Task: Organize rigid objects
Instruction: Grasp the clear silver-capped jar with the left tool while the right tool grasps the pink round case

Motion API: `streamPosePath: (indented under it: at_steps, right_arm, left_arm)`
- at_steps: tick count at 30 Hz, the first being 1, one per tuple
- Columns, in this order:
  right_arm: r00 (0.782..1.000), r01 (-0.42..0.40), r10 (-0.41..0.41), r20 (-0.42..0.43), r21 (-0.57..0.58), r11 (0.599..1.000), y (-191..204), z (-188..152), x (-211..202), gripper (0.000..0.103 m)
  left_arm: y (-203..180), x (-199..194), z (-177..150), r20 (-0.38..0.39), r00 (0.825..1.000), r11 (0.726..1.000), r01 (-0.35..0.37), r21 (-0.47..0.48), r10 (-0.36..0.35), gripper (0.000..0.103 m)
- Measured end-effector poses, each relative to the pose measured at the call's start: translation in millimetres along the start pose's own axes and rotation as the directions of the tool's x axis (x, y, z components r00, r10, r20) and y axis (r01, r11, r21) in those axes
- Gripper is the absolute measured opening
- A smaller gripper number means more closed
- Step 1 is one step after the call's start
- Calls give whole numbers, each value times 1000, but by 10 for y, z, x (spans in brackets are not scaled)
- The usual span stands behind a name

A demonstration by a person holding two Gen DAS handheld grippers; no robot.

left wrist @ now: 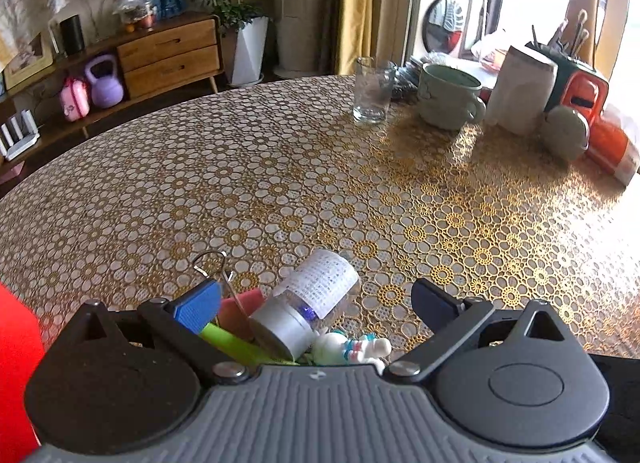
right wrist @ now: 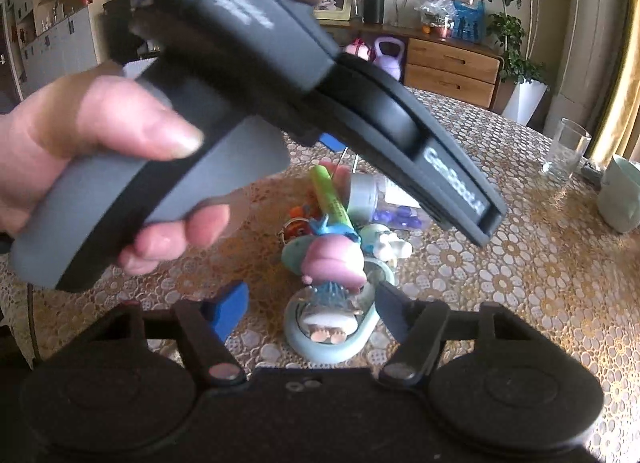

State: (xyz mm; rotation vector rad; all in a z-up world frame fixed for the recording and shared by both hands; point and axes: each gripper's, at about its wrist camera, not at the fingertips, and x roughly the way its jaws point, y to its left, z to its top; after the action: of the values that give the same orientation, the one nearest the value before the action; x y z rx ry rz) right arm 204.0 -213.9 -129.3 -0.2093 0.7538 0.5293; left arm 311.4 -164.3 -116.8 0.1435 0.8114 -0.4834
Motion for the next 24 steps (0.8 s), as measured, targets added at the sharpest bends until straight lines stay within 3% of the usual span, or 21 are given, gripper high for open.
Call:
streamPosePath:
  at_steps: [2,4,7,11,19,24]
  right_arm:
    - [1000,0,0,-4,-4,1000,-6,-1,24,64]
    - [1000,-1,1,-8,-6,1000,-2,0,45,61]
    - [1000,1,-1,-9,-10,1000,3,-7,72,58]
    - [1000,15,-15,-5,-20,1000,17,7,110,56]
    - [999,54,-54,10,-49,997,57,5,122,37]
    - [999,52,-52,15,-20,998,38,16,99,36]
  left_arm:
    - [-2,52,13,-7,1000,1000,9,11,-9,101]
    - [-1,133,23,-27,999,1000,25,18,-25,84]
    - [-2,194,9,-36,999,999,15,42,-14,67]
    - [-22,212,-7,-28,1000,997,7,79,-5,61]
    - [-57,178,-37,-1,1000,990,-14,138,14,48]
    - [-20,140,-19,12,1000,993,-28,110,27,47]
